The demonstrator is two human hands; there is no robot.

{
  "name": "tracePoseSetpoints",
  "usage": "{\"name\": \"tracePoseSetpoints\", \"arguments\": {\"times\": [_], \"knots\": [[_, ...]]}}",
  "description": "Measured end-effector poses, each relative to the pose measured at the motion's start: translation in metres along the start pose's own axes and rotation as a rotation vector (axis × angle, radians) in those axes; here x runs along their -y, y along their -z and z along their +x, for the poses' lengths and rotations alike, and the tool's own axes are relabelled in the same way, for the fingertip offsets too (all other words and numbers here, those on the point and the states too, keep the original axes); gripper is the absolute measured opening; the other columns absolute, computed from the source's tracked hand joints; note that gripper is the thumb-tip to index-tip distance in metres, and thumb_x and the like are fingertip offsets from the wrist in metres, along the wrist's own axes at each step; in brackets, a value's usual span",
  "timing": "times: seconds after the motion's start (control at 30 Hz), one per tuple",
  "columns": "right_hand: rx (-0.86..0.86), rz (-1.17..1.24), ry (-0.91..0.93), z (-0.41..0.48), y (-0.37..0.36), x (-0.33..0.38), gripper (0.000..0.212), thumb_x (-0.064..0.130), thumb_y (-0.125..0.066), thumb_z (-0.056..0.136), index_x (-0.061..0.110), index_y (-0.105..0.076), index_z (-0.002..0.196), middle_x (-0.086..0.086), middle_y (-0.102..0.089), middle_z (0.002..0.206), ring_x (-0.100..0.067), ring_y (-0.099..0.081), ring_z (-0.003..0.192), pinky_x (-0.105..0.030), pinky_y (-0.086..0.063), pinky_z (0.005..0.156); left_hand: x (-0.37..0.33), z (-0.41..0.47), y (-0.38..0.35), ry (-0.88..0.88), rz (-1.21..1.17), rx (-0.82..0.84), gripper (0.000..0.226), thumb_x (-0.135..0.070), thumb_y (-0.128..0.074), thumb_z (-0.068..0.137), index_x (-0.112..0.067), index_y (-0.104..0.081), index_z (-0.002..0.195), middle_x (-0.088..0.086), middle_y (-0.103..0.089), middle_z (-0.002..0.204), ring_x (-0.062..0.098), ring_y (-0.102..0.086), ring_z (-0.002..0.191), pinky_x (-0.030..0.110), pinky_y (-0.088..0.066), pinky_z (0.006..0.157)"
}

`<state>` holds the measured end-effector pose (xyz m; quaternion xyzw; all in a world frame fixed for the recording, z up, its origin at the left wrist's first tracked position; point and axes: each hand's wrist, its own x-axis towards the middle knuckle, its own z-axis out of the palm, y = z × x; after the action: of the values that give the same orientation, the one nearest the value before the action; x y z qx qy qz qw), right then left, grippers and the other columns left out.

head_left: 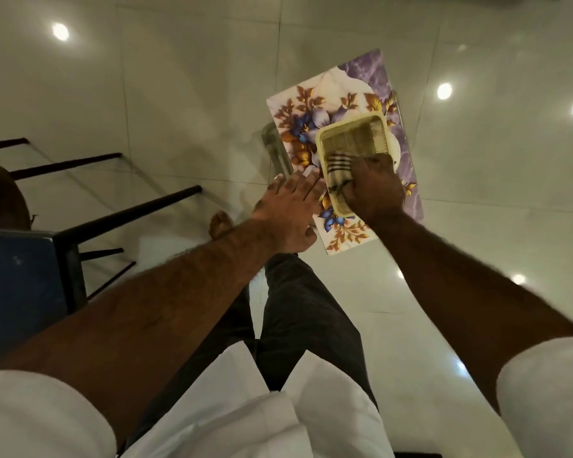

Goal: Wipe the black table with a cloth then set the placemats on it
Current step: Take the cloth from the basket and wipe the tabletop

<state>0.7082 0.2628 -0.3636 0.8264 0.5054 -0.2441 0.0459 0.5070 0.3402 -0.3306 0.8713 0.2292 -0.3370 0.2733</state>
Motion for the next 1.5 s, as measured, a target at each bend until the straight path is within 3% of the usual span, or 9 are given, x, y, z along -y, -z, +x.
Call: {"name": "tracePoseSetpoints", "arguments": {"times": [0.17, 0.33, 0.47, 0.6, 0.67, 0.9, 1.1, 1.3, 1.5], "knots": [[0.009, 0.402, -0.123, -0.047, 0.024, 0.03, 0.021, 0.025, -0.069, 0.103, 0.015, -0.052, 0.109, -0.004, -0.064, 0.083, -0.028, -0.066, 0.075, -0.039, -0.055, 0.065, 0.003, -0.042, 0.004, 0.073, -0.114, -0.047, 0.105, -0.061, -0.054, 0.104, -0.018, 0.01, 0.175, 0.009, 0.012, 0.185, 0.035, 0.01, 0.17, 0.059, -0.001, 0.137], [0.066, 0.537, -0.075, -0.083, 0.055, 0.085, 0.023, 0.015, -0.075, 0.102, 0.015, -0.059, 0.118, 0.013, -0.063, 0.089, -0.006, -0.065, 0.077, -0.039, -0.062, 0.075, 0.021, -0.122, -0.001, 0.217, -0.22, -0.123, 0.103, -0.061, -0.047, 0.103, -0.019, 0.014, 0.175, 0.006, 0.021, 0.183, 0.033, 0.016, 0.17, 0.059, 0.0, 0.137], [0.209, 0.484, 0.193, -0.107, 0.082, 0.152, 0.032, 0.016, -0.071, 0.104, 0.023, -0.071, 0.135, 0.012, -0.071, 0.105, -0.013, -0.071, 0.091, -0.042, -0.066, 0.086, 0.037, -0.207, -0.017, 0.39, -0.248, -0.232, 0.103, -0.062, -0.043, 0.104, -0.017, 0.019, 0.173, 0.008, 0.027, 0.181, 0.033, 0.025, 0.167, 0.058, 0.006, 0.137], [0.312, 0.329, 0.484, -0.129, 0.098, 0.226, 0.019, 0.02, -0.066, 0.106, 0.038, -0.07, 0.109, 0.02, -0.065, 0.079, -0.001, -0.064, 0.069, -0.022, -0.049, 0.064, 0.045, -0.287, -0.051, 0.632, -0.215, -0.393, 0.106, -0.059, -0.045, 0.103, -0.012, 0.02, 0.172, 0.014, 0.033, 0.178, 0.039, 0.031, 0.164, 0.062, 0.009, 0.134], [0.331, 0.242, 0.643, -0.137, 0.108, 0.265, 0.018, 0.026, -0.06, 0.11, 0.042, -0.067, 0.116, 0.017, -0.062, 0.076, -0.003, -0.061, 0.066, -0.021, -0.044, 0.063, 0.049, -0.317, -0.073, 0.762, -0.281, -0.49, 0.108, -0.059, -0.047, 0.1, -0.013, 0.018, 0.173, 0.013, 0.034, 0.178, 0.038, 0.033, 0.164, 0.063, 0.008, 0.134], [0.003, 0.003, 1.117, -0.169, 0.098, 0.405, 0.043, 0.023, -0.067, 0.101, 0.021, -0.07, 0.144, -0.009, -0.079, 0.12, -0.033, -0.074, 0.104, -0.046, -0.064, 0.088, 0.06, -0.403, -0.16, 1.084, -0.583, -0.642, 0.113, -0.065, -0.054, 0.098, -0.017, 0.013, 0.175, 0.006, 0.031, 0.18, 0.031, 0.032, 0.165, 0.059, 0.01, 0.136], [-0.012, -0.291, 1.131, -0.179, 0.052, 0.474, 0.046, 0.025, -0.063, 0.105, 0.022, -0.061, 0.151, -0.009, -0.07, 0.144, -0.037, -0.062, 0.136, -0.053, -0.056, 0.106, 0.086, -0.444, -0.222, 1.168, -0.72, -0.614, 0.11, -0.072, -0.047, 0.102, -0.019, 0.015, 0.175, 0.006, 0.032, 0.179, 0.031, 0.03, 0.165, 0.058, 0.008, 0.136], [0.074, -0.446, 1.042, -0.19, 0.01, 0.476, 0.071, 0.055, -0.05, 0.11, 0.028, -0.029, 0.172, -0.011, -0.023, 0.181, -0.039, -0.016, 0.168, -0.059, -0.027, 0.131, 0.101, -0.463, -0.256, 1.166, -0.821, -0.611, 0.087, -0.065, -0.034, 0.112, -0.025, 0.01, 0.175, 0.006, 0.023, 0.182, 0.032, 0.015, 0.17, 0.061, -0.002, 0.137], [0.085, -0.424, 0.945, -0.187, -0.018, 0.502, 0.082, 0.068, -0.033, 0.111, 0.034, 0.003, 0.176, -0.012, 0.015, 0.184, -0.044, 0.009, 0.169, -0.064, -0.014, 0.133, 0.112, -0.463, -0.272, 1.176, -0.812, -0.524, 0.087, -0.069, -0.032, 0.111, -0.034, 0.02, 0.172, 0.003, 0.034, 0.179, 0.036, 0.022, 0.168, 0.072, -0.001, 0.133]]}}
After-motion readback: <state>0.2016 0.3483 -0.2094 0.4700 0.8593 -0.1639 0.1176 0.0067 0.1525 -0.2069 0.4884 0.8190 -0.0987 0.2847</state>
